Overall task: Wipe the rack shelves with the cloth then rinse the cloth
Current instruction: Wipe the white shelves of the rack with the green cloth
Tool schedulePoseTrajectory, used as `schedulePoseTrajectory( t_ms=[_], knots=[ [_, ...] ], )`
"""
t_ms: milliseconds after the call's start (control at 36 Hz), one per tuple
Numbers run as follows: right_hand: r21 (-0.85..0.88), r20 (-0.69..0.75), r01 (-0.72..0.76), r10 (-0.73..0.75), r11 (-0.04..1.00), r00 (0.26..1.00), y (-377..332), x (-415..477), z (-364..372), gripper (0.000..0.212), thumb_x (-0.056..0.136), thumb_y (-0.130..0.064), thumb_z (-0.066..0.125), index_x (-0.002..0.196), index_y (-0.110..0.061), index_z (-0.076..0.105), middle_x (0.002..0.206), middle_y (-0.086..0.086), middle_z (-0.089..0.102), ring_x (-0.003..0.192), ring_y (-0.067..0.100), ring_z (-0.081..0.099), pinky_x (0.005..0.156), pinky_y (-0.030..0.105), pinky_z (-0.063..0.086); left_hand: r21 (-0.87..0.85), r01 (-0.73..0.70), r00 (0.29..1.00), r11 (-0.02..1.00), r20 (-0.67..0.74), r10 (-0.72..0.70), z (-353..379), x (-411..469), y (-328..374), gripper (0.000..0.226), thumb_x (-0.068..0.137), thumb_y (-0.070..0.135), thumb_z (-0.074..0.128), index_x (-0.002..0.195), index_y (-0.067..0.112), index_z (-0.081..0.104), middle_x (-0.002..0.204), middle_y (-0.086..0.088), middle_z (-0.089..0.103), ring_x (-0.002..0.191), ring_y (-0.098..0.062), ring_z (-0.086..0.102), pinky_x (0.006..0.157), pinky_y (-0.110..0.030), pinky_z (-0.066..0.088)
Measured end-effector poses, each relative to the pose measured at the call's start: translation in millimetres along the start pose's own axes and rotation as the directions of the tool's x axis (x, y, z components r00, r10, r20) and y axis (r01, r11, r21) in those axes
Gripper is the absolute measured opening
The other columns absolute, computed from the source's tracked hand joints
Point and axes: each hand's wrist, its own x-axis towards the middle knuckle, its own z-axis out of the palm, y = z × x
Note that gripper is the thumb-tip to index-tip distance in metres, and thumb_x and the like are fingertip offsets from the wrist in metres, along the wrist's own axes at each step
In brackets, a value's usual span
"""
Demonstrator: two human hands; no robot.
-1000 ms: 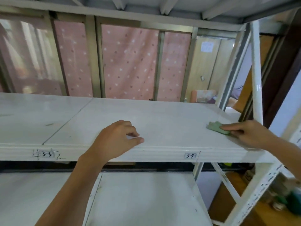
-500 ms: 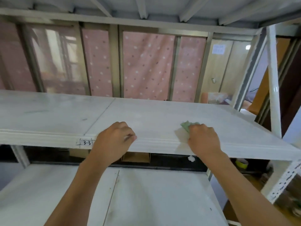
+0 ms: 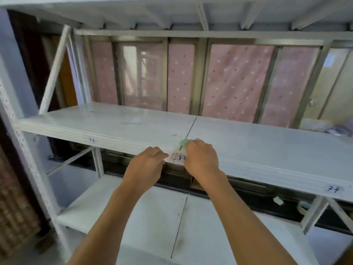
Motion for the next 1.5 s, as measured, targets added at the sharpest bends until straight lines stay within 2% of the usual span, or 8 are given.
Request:
schedulePoseTrajectory(
  t_ms=[194, 306, 444, 667, 750, 972, 1250, 1500],
  knots=[
    [0.212, 0.046, 0.158, -0.171, 0.965, 0.984, -51.0, -3.7, 6.5, 0.047, 0.082, -0.001, 0.05, 0.117, -0.026, 0.07, 0.11, 0.006, 0.07, 0.098, 0.033, 0.06, 0.084, 0.039, 0.051, 0.038, 0.087, 0.994, 0.995, -0.063, -0.084, -13.0, -23.7, -49.7, 0.016, 0.086, 0.011, 0.059, 0.091, 0.017, 0.073, 0.092, 0.004, 0.068, 0.084, -0.023, 0.063, 0.054, -0.034, 0.052],
    [0.367, -0.187, 0.088, -0.019, 0.926, 0.982, -32.0, -0.1, -15.2, 0.047, 0.091, -0.005, 0.055, 0.126, -0.036, 0.065, 0.117, 0.001, 0.071, 0.083, 0.023, 0.068, 0.088, 0.034, 0.057, 0.063, 0.136, 0.989, 0.989, -0.067, -0.132, -23.1, -26.4, -80.1, 0.012, 0.081, 0.005, 0.076, 0.088, 0.016, 0.075, 0.091, 0.004, 0.069, 0.085, -0.022, 0.066, 0.056, -0.031, 0.053],
    [0.147, -0.185, -0.132, 0.159, 0.98, 0.97, 13.2, 52.5, -20.3, 0.033, 0.09, -0.013, 0.055, 0.113, -0.029, 0.073, 0.111, 0.009, 0.072, 0.099, 0.031, 0.063, 0.087, 0.034, 0.051, 0.048, 0.205, 0.979, 0.978, -0.003, -0.205, -32.5, 1.4, -112.3, 0.022, 0.091, 0.021, 0.071, 0.112, 0.016, 0.075, 0.114, 0.0, 0.07, 0.111, -0.024, 0.063, 0.082, -0.04, 0.054],
    [-0.007, 0.083, -0.356, 0.356, 0.934, 0.931, 33.9, 114.1, 13.9, 0.037, 0.093, -0.043, 0.051, 0.098, -0.01, 0.066, 0.101, 0.014, 0.064, 0.087, 0.033, 0.06, 0.068, 0.031, 0.044, 0.104, 0.145, 0.988, 0.984, -0.065, -0.139, -40.2, 5.9, -181.1, 0.021, 0.087, 0.027, 0.078, 0.106, 0.017, 0.077, 0.106, 0.002, 0.072, 0.098, -0.022, 0.067, 0.074, -0.031, 0.05],
    [-0.039, 0.144, -0.358, 0.36, 0.933, 0.922, 26.8, 119.1, 19.0, 0.032, 0.098, -0.032, 0.041, 0.1, -0.008, 0.062, 0.091, 0.01, 0.058, 0.082, 0.029, 0.056, 0.065, 0.031, 0.04, 0.09, 0.14, 0.988, 0.986, -0.075, -0.133, -46.8, 3.5, -212.3, 0.016, 0.089, 0.025, 0.077, 0.102, 0.016, 0.078, 0.104, 0.002, 0.072, 0.095, -0.02, 0.066, 0.075, -0.026, 0.046],
    [-0.031, 0.181, -0.326, 0.326, 0.945, 0.928, -3.9, 123.7, 44.4, 0.045, 0.095, -0.018, 0.035, 0.136, -0.015, 0.051, 0.127, 0.012, 0.058, 0.103, 0.028, 0.055, 0.077, 0.03, 0.036, 0.063, 0.041, 0.972, 0.997, -0.232, -0.026, -36.2, 0.4, -250.5, 0.018, 0.088, 0.027, 0.07, 0.086, 0.012, 0.079, 0.086, 0.003, 0.071, 0.081, -0.017, 0.063, 0.067, -0.024, 0.049],
    [-0.095, 0.199, -0.195, 0.21, 0.976, 0.957, -76.7, 116.0, 50.6, 0.051, 0.098, -0.01, 0.038, 0.147, -0.019, 0.042, 0.147, 0.008, 0.046, 0.125, 0.03, 0.048, 0.095, 0.033, 0.04, -0.052, -0.098, 0.97, 0.994, -0.23, 0.083, -34.4, 7.5, -275.1, 0.023, 0.089, 0.03, 0.067, 0.08, 0.014, 0.08, 0.076, 0.003, 0.067, 0.071, -0.018, 0.06, 0.051, -0.035, 0.052],
    [0.026, 0.172, -0.073, 0.068, 0.997, 0.983, -182.1, 96.3, 58.0, 0.056, 0.097, -0.004, 0.04, 0.15, -0.023, 0.04, 0.156, 0.005, 0.037, 0.126, 0.03, 0.048, 0.102, 0.033, 0.04, -0.134, -0.16, 0.966, 0.978, -0.223, 0.128, -38.0, 15.1, -283.7, 0.019, 0.085, 0.027, 0.071, 0.074, 0.014, 0.078, 0.073, 0.007, 0.065, 0.071, -0.013, 0.056, 0.05, -0.029, 0.048]
  ],
)
